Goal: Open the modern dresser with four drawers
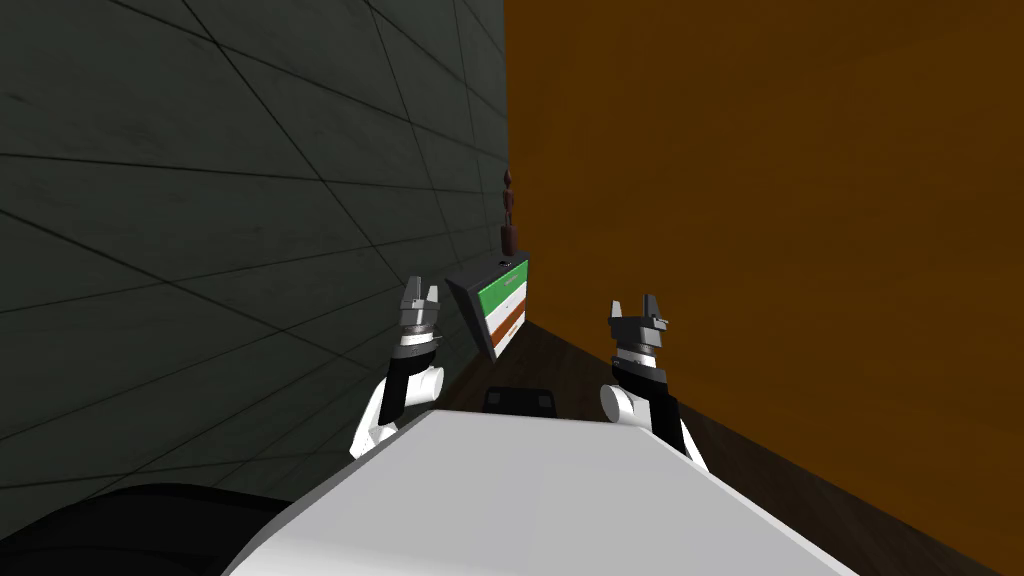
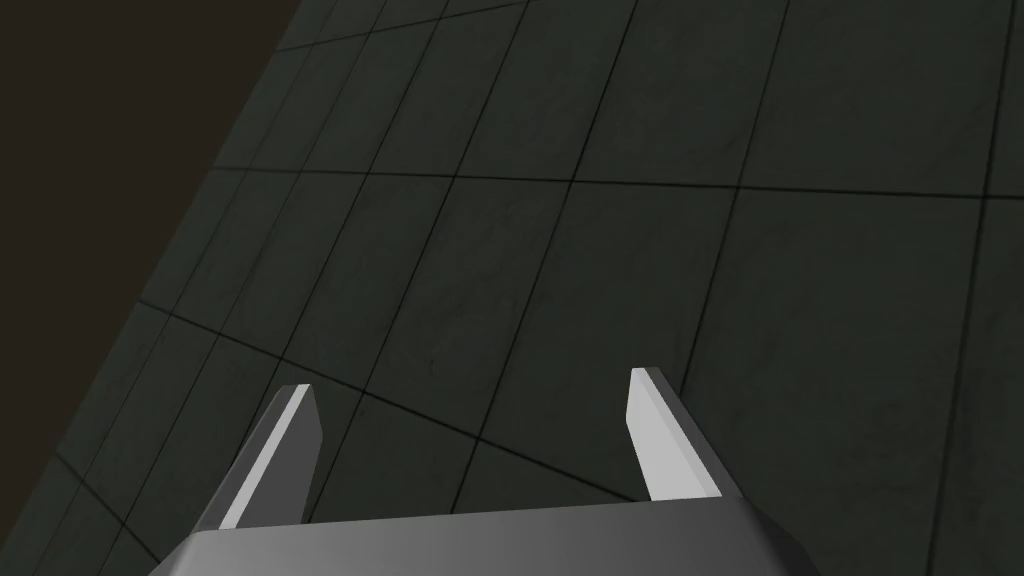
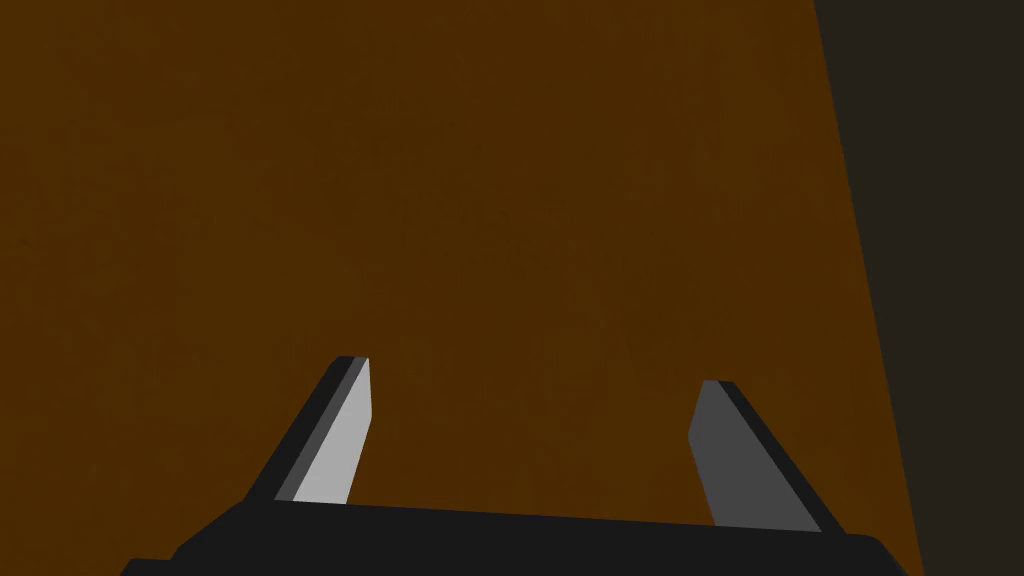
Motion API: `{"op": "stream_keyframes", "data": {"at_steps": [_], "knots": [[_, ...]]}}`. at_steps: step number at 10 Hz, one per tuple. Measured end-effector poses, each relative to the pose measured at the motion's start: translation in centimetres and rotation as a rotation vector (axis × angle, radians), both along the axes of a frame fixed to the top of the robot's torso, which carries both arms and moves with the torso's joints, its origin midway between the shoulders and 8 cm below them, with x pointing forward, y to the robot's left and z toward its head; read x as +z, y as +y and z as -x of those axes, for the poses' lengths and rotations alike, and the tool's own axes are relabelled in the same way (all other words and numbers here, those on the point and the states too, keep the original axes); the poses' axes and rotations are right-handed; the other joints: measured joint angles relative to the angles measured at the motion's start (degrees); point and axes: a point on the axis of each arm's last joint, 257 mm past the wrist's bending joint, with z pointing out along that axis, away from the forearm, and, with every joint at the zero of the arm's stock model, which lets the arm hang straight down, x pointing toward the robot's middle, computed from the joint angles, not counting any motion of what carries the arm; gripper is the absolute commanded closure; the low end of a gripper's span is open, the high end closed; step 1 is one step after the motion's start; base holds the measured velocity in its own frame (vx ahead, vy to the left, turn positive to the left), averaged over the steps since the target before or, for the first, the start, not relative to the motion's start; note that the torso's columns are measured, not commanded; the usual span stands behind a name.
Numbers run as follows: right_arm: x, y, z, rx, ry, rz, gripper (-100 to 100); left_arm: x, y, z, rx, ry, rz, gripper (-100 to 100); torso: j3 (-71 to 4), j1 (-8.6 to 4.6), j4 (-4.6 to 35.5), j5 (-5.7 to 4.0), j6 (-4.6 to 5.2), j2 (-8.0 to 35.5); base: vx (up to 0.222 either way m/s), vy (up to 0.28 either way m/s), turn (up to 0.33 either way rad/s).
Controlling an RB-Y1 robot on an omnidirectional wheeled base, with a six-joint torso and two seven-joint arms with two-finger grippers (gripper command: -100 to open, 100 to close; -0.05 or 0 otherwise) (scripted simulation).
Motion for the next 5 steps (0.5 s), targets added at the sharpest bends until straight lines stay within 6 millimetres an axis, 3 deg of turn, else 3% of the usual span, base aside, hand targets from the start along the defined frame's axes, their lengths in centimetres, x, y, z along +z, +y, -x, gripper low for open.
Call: {"op": "stream_keyframes", "data": {"at_steps": [2,5], "knots": [[0.00,0.00,0.00,0.000,0.000,0.000,0,0.00,0.00,0.00,0.000,0.000,0.000,0,-12.0,0.00,6.0,0.00,0.00,6.0,0.000,0.000,0.000],[0.01,0.00,0.00,0.000,0.000,0.000,0,0.01,0.00,0.01,0.000,0.000,0.000,0,-36.9,0.00,18.5,0.00,0.00,18.5,0.000,0.000,0.000]]}}
